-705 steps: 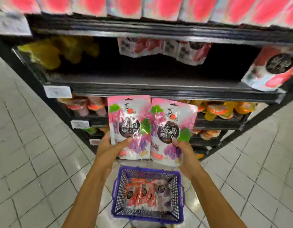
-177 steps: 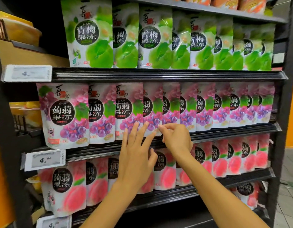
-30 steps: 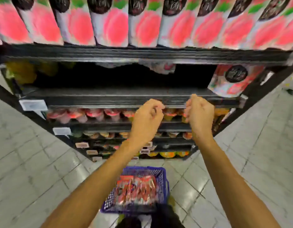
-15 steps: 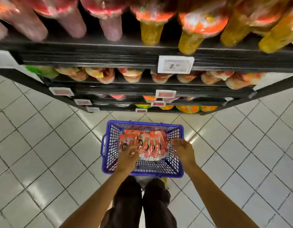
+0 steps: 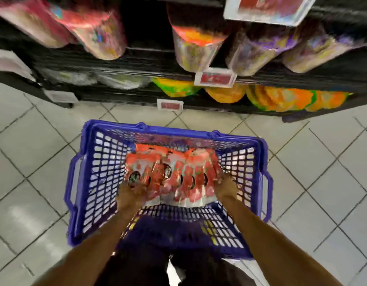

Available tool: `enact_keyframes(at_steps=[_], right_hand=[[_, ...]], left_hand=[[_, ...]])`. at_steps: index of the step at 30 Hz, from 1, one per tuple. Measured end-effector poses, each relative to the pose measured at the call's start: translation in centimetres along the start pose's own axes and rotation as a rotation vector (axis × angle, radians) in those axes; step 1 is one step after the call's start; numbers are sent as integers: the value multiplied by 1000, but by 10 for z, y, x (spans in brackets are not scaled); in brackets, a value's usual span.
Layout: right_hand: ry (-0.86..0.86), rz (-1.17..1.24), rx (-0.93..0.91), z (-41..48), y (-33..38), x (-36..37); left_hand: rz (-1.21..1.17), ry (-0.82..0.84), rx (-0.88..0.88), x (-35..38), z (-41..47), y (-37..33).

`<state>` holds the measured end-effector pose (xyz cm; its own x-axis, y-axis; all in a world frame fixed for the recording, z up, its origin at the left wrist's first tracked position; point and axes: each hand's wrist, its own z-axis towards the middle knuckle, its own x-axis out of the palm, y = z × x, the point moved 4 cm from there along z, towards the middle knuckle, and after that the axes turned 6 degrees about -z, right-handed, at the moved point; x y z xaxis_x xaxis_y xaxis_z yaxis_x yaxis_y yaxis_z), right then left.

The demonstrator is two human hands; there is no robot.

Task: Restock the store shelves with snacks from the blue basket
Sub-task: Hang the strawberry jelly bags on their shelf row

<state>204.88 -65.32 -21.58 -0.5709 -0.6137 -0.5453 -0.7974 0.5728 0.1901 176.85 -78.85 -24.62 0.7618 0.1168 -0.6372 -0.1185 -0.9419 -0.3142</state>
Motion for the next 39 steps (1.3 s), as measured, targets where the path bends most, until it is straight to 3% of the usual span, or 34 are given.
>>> enact_keyframes(at_steps=[4, 7, 12, 15, 19, 22, 25, 27, 31, 34, 39], right_hand=[[58, -60, 29, 26, -4, 24], [-66, -141, 3, 30, -6, 33], [38, -258, 49, 29, -20, 53], [3, -367, 13, 32, -20, 52], [154, -378, 27, 31, -18, 56], [133, -373, -37, 24, -16, 54], [61, -321, -54, 7, -15, 42], [-8, -230, -65, -12, -15, 24], [-44, 151, -142, -69, -3, -36], [82, 599, -135, -123, 14, -83], [232, 985, -125, -230, 44, -166]], left_hand=[[-32, -1, -71, 12, 40, 19], [-46, 41, -24, 23, 53, 26], [-132, 155, -147, 28, 64, 33], [12, 208, -159, 28, 60, 33], [355, 233, -92, 31, 42, 23], [362, 216, -137, 38, 26, 18], [234, 177, -29, 30, 7, 4], [65, 261, 90, 16, -14, -12], [-30, 331, 238, -30, -78, -53], [-198, 338, 296, -74, -134, -95], [-430, 312, 360, -166, -220, -165]])
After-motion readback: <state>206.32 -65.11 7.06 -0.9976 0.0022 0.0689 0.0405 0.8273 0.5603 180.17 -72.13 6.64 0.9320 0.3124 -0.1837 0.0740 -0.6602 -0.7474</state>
